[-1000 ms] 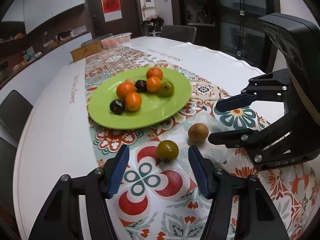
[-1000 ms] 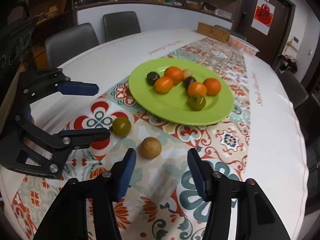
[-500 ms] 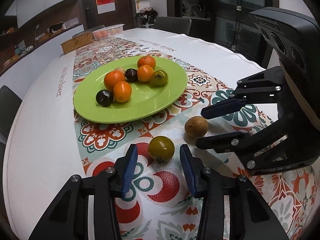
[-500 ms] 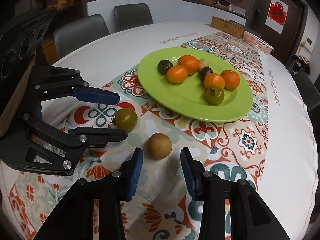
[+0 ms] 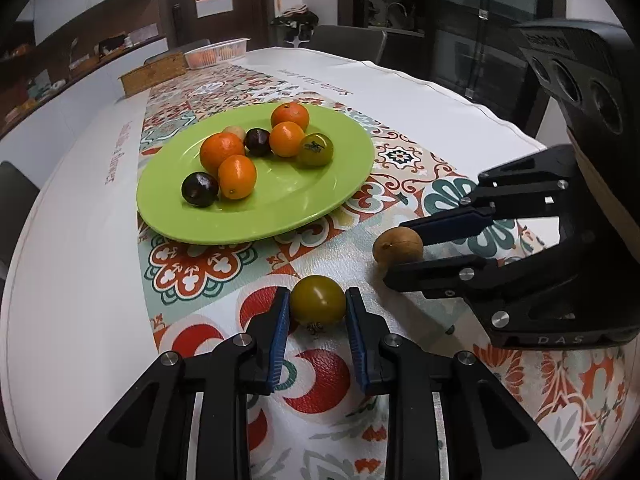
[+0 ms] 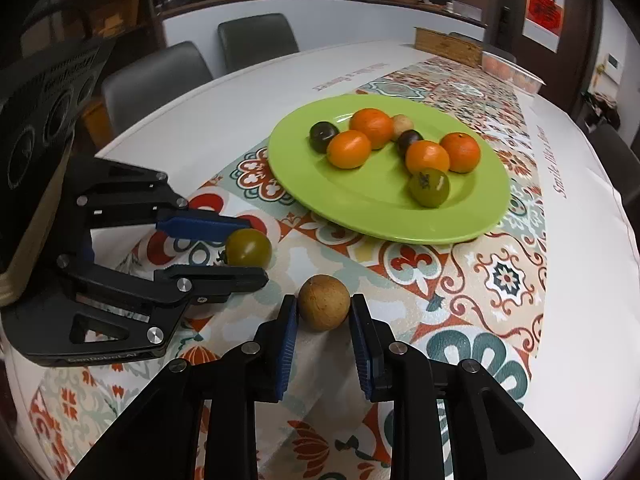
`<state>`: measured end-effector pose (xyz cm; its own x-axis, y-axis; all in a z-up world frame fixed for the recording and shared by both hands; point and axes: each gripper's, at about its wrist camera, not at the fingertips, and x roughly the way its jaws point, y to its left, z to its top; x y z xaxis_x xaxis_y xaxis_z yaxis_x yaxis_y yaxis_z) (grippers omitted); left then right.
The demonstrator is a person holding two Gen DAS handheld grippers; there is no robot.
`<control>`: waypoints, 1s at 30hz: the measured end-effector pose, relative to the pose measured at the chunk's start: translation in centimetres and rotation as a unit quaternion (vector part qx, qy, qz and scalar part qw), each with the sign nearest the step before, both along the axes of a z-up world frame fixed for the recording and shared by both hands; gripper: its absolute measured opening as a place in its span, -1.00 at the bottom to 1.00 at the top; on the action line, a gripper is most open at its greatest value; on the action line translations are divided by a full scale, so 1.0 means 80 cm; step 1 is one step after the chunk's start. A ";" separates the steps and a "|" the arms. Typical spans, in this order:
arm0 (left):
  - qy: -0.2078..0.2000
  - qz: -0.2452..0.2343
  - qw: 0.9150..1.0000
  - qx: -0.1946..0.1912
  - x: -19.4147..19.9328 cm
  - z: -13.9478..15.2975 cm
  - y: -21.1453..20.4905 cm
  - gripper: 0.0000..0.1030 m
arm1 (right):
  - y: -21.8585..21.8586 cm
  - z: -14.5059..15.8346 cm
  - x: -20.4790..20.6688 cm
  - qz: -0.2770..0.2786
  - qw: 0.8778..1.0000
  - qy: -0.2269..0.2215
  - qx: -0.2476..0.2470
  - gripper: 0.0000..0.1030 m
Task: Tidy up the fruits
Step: 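Grasp the yellow-green fruit with the left tool while the right tool grasps the tan fruit, then carry the yellow-green fruit with the left tool onto the plate while the right tool carries the tan fruit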
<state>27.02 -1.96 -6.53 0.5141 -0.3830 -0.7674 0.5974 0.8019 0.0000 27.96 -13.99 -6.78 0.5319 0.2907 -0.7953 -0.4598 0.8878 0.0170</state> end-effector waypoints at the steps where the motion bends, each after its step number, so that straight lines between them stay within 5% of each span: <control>1: 0.001 0.004 1.000 -0.003 -0.001 0.001 0.000 -0.46 | -0.001 0.001 -0.002 -0.002 1.000 -0.001 0.003 -0.47; 30: -0.044 0.111 0.991 -0.056 -0.074 0.093 0.013 -0.46 | -0.022 0.085 -0.070 -0.047 0.994 -0.086 0.040 -0.47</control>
<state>21.13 -0.90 0.92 0.6589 -0.3322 -0.6749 0.4069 0.9120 -0.0516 22.38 -15.75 0.04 0.6858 0.2924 -0.6664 -0.3780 0.9257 0.0171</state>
